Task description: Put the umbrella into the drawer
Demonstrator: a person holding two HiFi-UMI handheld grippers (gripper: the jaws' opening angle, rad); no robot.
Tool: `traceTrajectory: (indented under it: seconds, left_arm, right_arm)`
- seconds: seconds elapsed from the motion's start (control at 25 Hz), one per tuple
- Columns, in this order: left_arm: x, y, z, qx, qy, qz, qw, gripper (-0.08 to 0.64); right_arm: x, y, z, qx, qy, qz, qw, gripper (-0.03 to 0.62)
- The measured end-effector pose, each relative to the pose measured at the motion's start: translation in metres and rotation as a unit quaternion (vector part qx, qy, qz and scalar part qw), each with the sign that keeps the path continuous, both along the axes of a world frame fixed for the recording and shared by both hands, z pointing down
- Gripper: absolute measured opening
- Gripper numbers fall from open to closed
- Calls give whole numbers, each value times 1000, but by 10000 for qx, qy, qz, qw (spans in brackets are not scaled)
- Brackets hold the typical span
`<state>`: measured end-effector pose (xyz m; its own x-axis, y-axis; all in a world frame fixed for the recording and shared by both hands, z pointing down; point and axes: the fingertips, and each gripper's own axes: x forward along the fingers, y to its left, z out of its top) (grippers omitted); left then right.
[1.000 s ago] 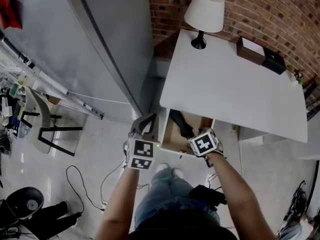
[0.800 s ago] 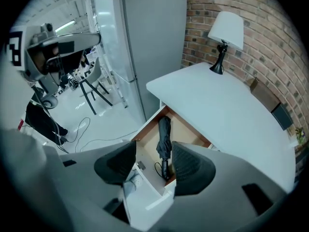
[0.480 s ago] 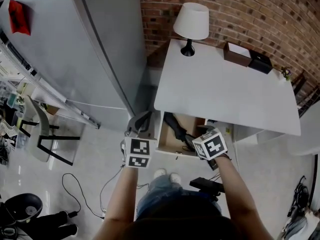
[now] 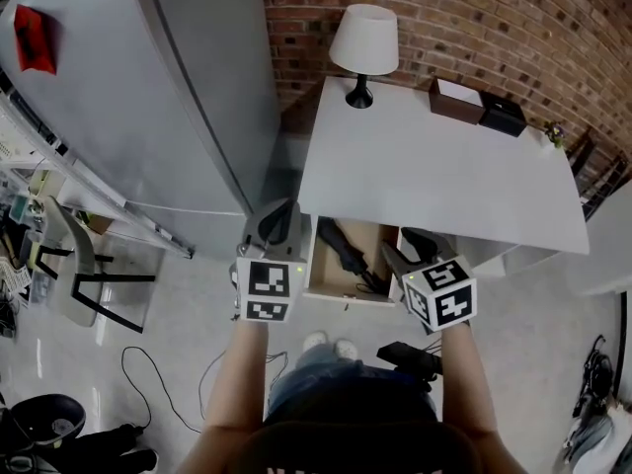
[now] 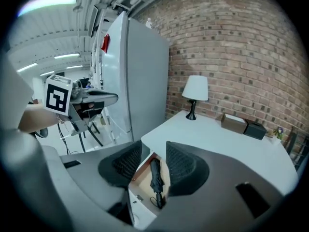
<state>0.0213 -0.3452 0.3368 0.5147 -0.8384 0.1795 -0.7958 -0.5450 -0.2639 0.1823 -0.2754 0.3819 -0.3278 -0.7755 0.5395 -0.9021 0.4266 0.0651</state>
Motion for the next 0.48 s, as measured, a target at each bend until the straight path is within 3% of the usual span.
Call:
traceTrajectory:
  seconds: [0.28,0.48]
  left_arm:
    - [0,0,-36,355,72,37,9993,0]
    - [-4,-1,-62,727,-27,40,9973,0]
  right_arm:
    - [22,-8,-63,879,-281,443,9947,15]
    - [28,-7,-109,1519,-268,440,9871,2]
